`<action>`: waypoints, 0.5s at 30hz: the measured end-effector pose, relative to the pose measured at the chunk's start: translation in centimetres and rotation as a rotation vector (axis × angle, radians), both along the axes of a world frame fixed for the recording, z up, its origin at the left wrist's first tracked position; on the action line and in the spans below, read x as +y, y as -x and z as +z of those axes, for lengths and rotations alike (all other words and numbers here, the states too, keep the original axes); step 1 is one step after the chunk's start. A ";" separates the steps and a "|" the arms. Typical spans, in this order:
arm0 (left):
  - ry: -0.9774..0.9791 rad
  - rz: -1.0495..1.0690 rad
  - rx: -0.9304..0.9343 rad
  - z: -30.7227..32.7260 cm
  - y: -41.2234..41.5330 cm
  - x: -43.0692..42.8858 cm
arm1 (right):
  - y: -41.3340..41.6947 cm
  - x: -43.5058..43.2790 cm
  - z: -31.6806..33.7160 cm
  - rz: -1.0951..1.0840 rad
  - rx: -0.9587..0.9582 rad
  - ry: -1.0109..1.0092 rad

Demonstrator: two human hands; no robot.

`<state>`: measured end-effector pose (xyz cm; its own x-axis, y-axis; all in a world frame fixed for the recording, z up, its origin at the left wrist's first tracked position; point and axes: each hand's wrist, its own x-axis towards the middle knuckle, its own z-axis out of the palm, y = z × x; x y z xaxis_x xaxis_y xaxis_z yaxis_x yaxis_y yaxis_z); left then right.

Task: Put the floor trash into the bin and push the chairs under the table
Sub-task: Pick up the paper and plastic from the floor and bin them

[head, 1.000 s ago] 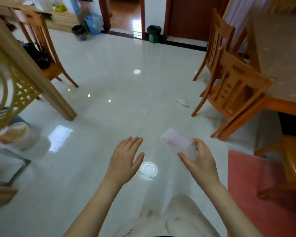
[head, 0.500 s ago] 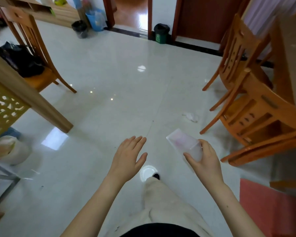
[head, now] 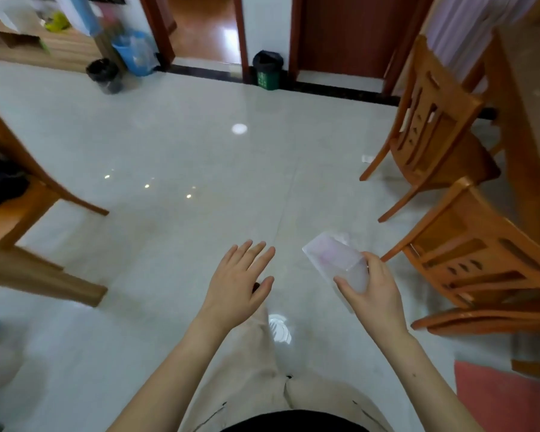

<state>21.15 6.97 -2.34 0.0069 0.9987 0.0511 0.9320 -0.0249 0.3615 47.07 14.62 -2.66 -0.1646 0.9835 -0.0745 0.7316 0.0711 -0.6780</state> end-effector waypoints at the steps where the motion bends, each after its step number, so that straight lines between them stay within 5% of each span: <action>1: 0.016 -0.032 0.003 -0.6 0.6 2.2 | 0.3 1.5 -0.5 -0.032 -0.001 0.011; 15: 0.064 -0.576 0.085 -0.6 4.7 36.9 | 2.2 18.8 -1.7 -0.678 -0.008 0.011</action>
<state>16.49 43.92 -2.97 0.5508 0.8339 -0.0340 0.8007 -0.5165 0.3035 44.91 33.38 -4.40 0.4893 0.8681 -0.0837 0.6170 -0.4124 -0.6702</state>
